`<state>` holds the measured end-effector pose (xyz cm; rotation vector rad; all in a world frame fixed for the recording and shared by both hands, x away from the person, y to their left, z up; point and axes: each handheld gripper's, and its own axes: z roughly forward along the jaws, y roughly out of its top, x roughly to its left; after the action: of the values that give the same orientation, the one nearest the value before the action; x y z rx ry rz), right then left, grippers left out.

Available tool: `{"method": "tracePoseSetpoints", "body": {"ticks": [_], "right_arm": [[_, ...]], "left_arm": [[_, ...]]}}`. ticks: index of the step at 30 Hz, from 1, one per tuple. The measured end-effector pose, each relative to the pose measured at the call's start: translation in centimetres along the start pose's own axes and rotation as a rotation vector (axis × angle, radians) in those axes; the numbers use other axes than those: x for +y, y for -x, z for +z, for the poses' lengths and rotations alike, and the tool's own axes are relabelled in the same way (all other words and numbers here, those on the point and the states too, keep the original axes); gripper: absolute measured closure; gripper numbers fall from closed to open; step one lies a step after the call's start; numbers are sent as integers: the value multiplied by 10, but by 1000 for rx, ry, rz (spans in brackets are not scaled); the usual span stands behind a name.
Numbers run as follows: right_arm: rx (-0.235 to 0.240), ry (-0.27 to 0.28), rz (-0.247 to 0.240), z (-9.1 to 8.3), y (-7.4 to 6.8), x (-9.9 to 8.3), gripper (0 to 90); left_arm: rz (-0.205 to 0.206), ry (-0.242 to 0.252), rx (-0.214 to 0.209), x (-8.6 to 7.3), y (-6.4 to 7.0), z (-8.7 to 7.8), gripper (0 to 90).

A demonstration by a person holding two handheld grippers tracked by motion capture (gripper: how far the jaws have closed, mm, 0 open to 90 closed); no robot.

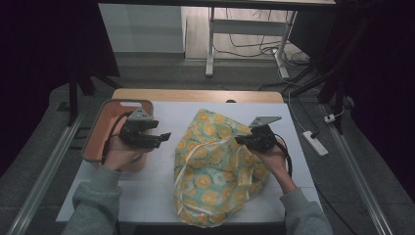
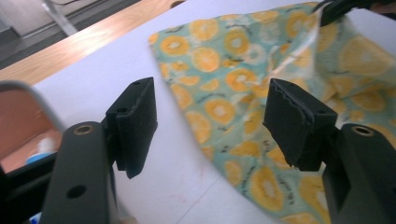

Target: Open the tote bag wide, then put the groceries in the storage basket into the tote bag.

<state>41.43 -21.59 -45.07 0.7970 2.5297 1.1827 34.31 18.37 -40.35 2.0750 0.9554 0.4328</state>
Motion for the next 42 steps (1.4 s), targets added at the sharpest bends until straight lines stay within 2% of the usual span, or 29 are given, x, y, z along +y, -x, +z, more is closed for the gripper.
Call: {"method": "tracePoseSetpoints", "body": {"ticks": [3,13,21,26,32,37,42], "right_arm": [[1,-2,0,0,0,0,886],[1,-8,-2,1,0,-1,886],[1,-9,-1,1,-1,-1,886],[2,-11,-3,2,0,-1,886],[5,-25,-2,5,-1,-2,886],[7,-23,-7,7,-2,-1,886],[9,-19,1,6,-1,-2,886]], "left_arm": [[-6,-17,37,-3,-5,-1,338],[-32,-72,78,-10,-23,4,323],[-88,-115,122,-21,-48,2,319],[-126,-178,144,-31,-68,8,315],[-162,-251,175,-36,-95,21,311],[-204,-336,172,-43,-115,41,304],[-220,-413,168,-51,-126,58,292]]}}
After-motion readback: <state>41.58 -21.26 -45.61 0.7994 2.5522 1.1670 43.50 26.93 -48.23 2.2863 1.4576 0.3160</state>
